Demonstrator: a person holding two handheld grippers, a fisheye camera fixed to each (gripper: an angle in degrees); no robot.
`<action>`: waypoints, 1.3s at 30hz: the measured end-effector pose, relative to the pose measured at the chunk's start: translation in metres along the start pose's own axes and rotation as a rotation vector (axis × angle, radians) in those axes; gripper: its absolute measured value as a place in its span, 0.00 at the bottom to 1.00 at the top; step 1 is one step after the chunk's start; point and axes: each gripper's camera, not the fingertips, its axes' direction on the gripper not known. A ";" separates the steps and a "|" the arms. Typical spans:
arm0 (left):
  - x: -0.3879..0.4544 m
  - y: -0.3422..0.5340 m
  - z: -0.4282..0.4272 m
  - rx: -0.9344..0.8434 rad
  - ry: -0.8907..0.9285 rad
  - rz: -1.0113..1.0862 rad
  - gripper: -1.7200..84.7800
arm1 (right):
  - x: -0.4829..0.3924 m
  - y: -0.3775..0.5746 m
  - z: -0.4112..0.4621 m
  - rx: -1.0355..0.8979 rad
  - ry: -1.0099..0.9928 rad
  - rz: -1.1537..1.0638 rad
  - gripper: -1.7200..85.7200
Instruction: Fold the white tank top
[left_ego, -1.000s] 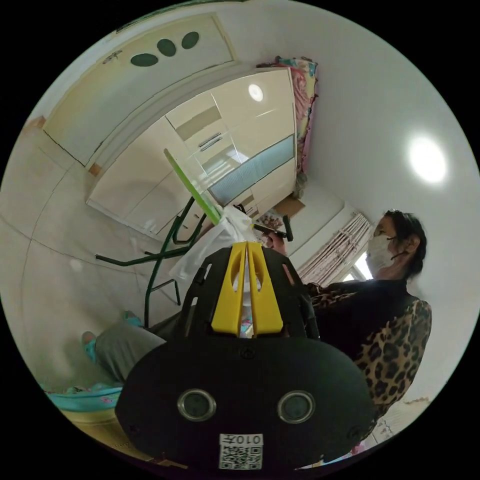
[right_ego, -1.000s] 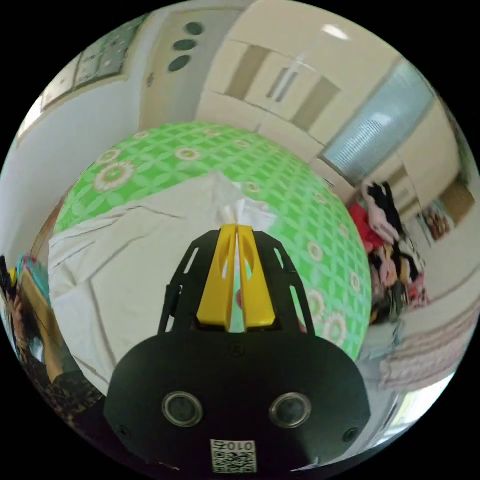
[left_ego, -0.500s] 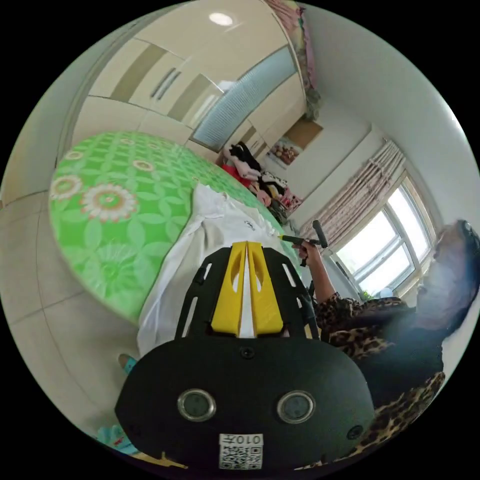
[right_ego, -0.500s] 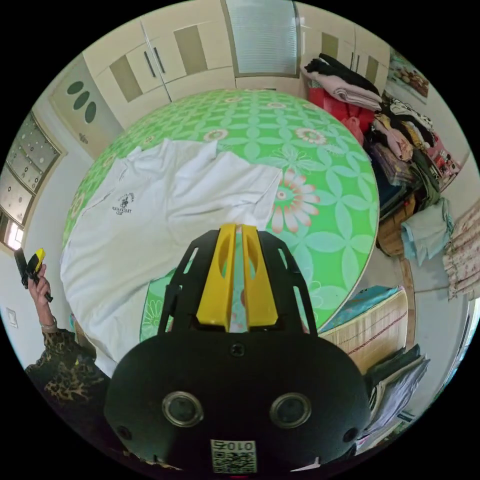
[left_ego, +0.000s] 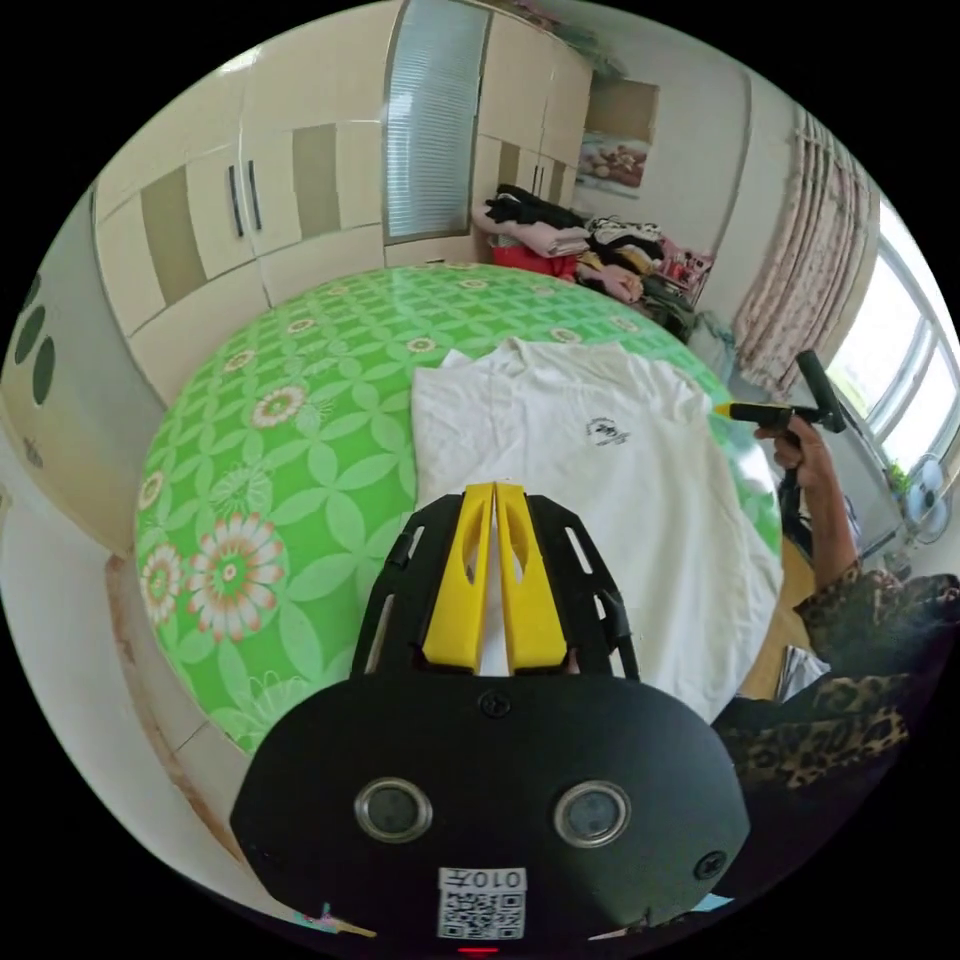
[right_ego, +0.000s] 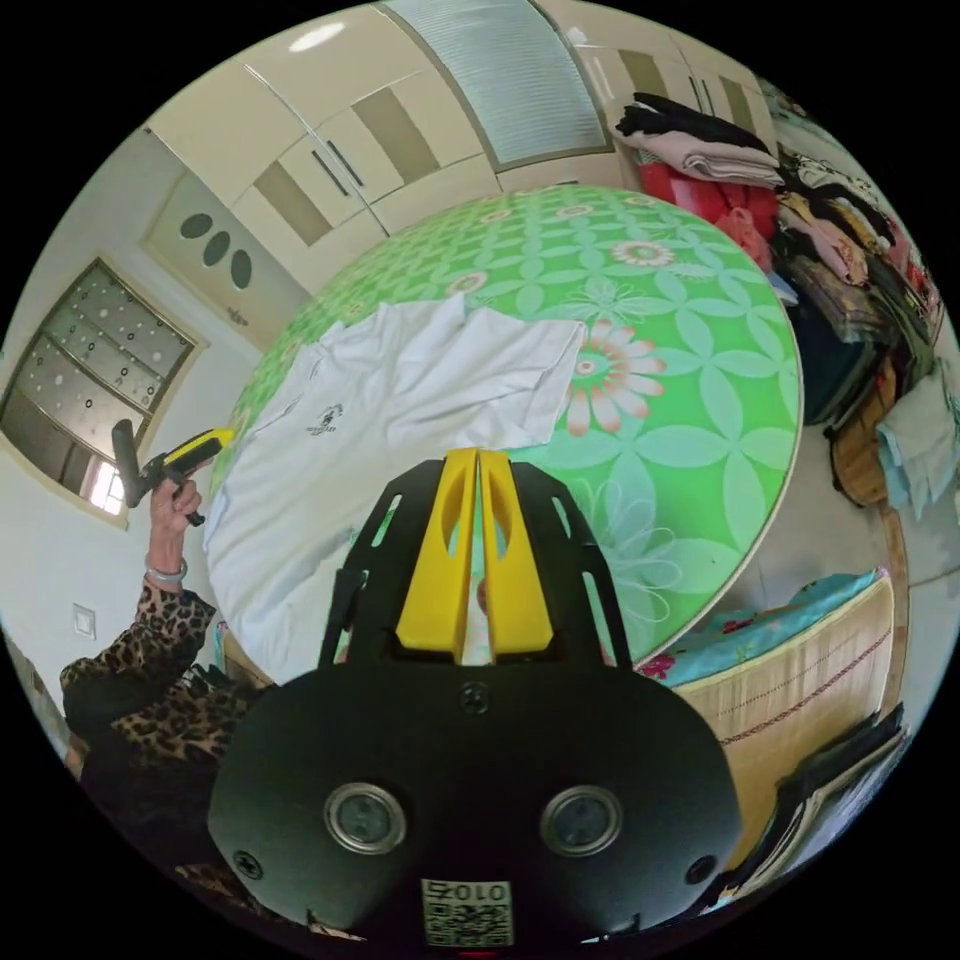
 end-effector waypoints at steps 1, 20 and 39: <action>0.003 -0.001 0.003 -0.003 -0.016 0.011 0.02 | 0.001 0.007 0.010 0.007 -0.066 0.006 0.06; 0.095 -0.114 0.149 -0.140 -0.361 0.356 0.07 | -0.017 0.101 0.174 0.115 -0.495 0.146 0.05; -0.064 -0.092 0.154 -0.071 -0.031 0.101 0.02 | -0.039 0.195 0.235 0.269 -0.757 0.184 0.05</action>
